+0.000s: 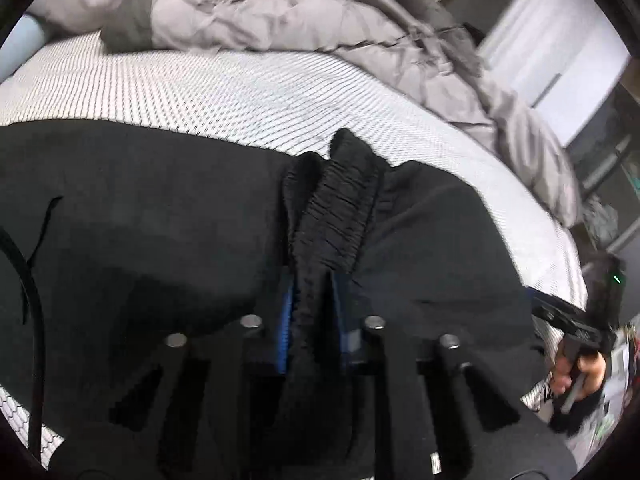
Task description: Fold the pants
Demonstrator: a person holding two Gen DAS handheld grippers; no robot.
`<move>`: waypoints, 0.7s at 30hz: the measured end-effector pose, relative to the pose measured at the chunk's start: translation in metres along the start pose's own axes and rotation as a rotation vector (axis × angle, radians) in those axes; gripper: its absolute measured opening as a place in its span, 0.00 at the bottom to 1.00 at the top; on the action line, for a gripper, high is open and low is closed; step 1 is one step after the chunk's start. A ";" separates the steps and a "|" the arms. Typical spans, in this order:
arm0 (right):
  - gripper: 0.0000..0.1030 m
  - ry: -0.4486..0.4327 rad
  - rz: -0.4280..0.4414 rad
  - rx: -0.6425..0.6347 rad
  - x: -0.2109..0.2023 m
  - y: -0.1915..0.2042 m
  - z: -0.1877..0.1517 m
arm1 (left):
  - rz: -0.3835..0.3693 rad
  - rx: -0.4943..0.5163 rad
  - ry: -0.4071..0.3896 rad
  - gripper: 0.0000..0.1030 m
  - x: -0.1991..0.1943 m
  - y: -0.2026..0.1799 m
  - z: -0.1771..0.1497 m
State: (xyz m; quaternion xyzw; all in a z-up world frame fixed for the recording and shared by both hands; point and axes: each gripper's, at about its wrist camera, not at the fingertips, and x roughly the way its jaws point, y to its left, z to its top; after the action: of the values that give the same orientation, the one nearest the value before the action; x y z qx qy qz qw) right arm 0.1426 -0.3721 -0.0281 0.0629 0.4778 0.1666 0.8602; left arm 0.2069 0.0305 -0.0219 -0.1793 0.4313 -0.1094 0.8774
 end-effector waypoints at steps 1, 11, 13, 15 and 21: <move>0.80 0.001 0.000 -0.001 0.000 -0.001 -0.001 | -0.016 -0.003 -0.006 0.09 -0.006 0.002 -0.002; 0.80 0.008 0.010 -0.023 0.002 0.016 0.005 | 0.131 -0.025 -0.066 0.34 -0.035 0.013 0.003; 0.80 0.022 0.058 -0.038 -0.005 0.022 -0.001 | 0.210 -0.035 -0.169 0.38 -0.055 0.006 0.005; 0.77 0.056 0.100 -0.070 -0.012 0.030 -0.010 | 0.206 -0.039 -0.262 0.52 -0.071 -0.005 0.007; 0.49 0.106 0.118 -0.173 -0.020 0.057 -0.048 | -0.044 0.062 -0.172 0.56 -0.042 -0.071 0.003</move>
State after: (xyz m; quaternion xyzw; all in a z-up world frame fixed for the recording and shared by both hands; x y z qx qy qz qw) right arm 0.0790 -0.3283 -0.0228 0.0077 0.5019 0.2608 0.8246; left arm 0.1818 -0.0193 0.0391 -0.1700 0.3466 -0.1260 0.9139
